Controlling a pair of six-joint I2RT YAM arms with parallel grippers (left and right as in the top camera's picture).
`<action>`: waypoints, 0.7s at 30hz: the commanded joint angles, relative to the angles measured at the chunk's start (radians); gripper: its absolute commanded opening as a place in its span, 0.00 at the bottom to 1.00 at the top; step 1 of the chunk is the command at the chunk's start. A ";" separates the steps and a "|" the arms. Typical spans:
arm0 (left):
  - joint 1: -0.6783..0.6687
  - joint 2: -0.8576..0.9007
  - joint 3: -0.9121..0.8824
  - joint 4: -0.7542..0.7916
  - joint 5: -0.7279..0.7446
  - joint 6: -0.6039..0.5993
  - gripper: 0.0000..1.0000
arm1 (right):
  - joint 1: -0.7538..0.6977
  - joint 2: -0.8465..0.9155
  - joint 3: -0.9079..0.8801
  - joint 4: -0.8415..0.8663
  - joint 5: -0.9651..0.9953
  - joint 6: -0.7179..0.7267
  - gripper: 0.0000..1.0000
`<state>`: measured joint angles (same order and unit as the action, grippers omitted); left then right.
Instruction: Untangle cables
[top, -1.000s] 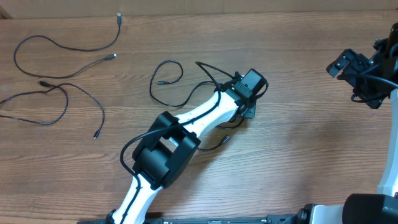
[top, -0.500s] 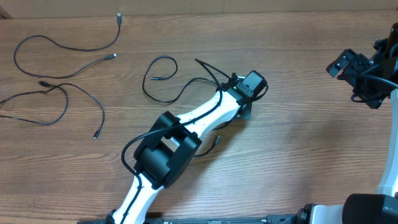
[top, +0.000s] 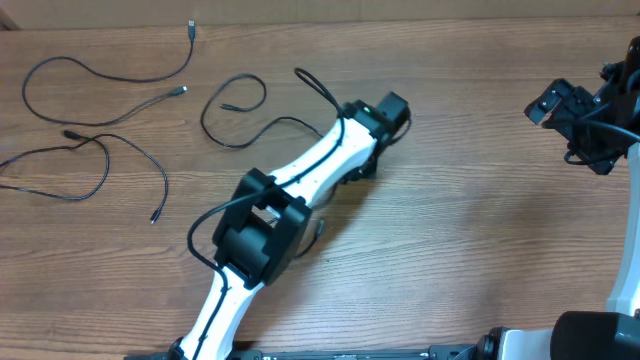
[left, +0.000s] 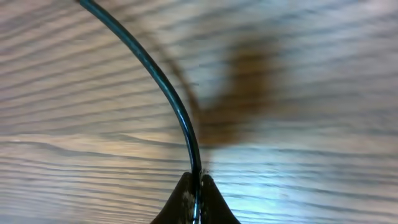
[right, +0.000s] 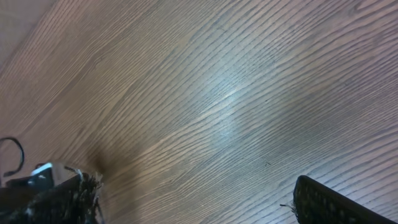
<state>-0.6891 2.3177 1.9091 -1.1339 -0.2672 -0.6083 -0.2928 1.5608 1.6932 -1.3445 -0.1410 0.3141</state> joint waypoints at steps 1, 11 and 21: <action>0.018 0.005 0.044 -0.051 -0.020 -0.064 0.04 | 0.000 0.002 0.008 0.004 0.006 -0.004 1.00; 0.038 -0.133 0.176 -0.120 0.023 -0.076 0.04 | 0.000 0.002 0.008 0.004 0.006 -0.004 1.00; 0.107 -0.409 0.185 -0.133 0.088 -0.061 0.04 | 0.000 0.002 0.008 0.004 0.006 -0.004 1.00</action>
<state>-0.6014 1.9778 2.0735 -1.2495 -0.2016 -0.6594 -0.2928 1.5608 1.6932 -1.3449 -0.1406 0.3138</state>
